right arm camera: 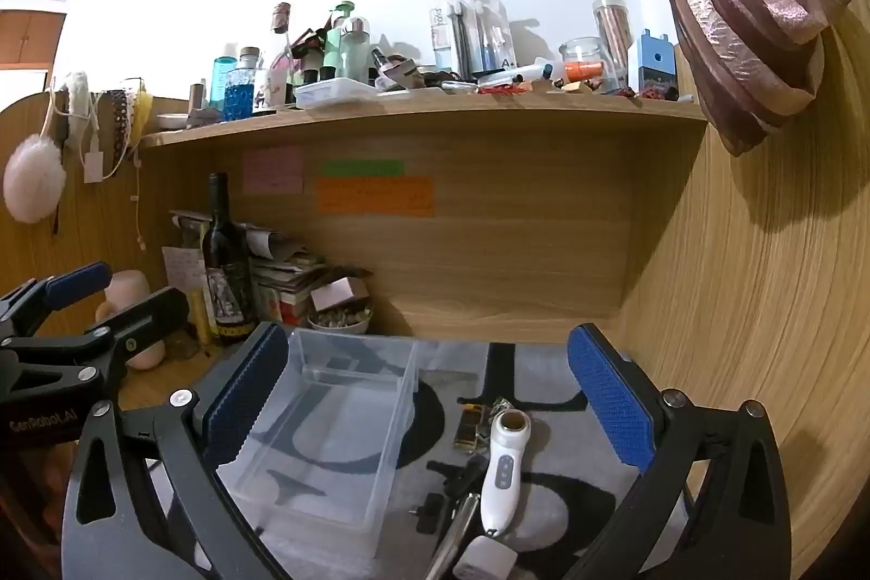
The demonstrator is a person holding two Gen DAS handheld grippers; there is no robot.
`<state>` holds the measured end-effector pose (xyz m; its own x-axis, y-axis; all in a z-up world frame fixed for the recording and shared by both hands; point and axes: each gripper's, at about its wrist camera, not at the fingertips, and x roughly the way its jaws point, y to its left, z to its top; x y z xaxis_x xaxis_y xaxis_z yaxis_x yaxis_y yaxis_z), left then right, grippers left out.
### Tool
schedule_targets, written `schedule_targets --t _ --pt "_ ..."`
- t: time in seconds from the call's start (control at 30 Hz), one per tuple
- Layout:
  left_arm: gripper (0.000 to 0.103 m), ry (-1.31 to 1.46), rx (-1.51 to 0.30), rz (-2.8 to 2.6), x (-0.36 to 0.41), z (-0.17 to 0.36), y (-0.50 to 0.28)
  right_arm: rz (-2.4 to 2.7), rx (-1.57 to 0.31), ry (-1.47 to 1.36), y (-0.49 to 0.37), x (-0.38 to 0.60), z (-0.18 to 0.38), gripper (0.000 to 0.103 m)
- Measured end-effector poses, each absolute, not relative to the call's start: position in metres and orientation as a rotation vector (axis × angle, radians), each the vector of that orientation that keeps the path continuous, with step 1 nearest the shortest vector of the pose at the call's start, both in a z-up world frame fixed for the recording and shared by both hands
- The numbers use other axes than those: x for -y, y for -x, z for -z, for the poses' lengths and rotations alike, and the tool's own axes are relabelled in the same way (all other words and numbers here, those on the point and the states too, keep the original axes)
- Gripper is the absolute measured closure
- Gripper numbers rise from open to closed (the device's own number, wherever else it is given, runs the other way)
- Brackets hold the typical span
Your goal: Organize rigid objects
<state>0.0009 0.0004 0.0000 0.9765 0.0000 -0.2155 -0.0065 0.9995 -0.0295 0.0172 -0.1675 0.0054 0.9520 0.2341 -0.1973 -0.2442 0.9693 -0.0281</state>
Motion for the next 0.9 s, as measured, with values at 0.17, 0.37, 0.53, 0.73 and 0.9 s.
schedule_targets --t 0.17,0.37,0.53,0.73,0.9 --pt "0.000 0.015 -0.188 0.000 0.000 0.000 0.002 -0.244 -0.194 0.049 -0.016 0.168 -0.006 0.000" --pt "0.000 0.011 -0.197 -0.005 0.003 -0.003 0.000 -0.244 -0.198 0.047 -0.017 0.169 -0.005 0.000" --pt "0.000 0.009 -0.199 -0.010 0.003 -0.003 0.001 -0.246 -0.199 0.046 -0.018 0.168 -0.005 0.000" --pt "0.000 0.011 -0.201 -0.006 0.002 -0.001 -0.002 -0.250 -0.194 0.053 -0.020 0.170 -0.005 0.000" --pt "0.000 0.006 -0.197 -0.010 0.005 0.001 -0.006 -0.254 -0.192 0.051 -0.021 0.169 -0.006 0.000"
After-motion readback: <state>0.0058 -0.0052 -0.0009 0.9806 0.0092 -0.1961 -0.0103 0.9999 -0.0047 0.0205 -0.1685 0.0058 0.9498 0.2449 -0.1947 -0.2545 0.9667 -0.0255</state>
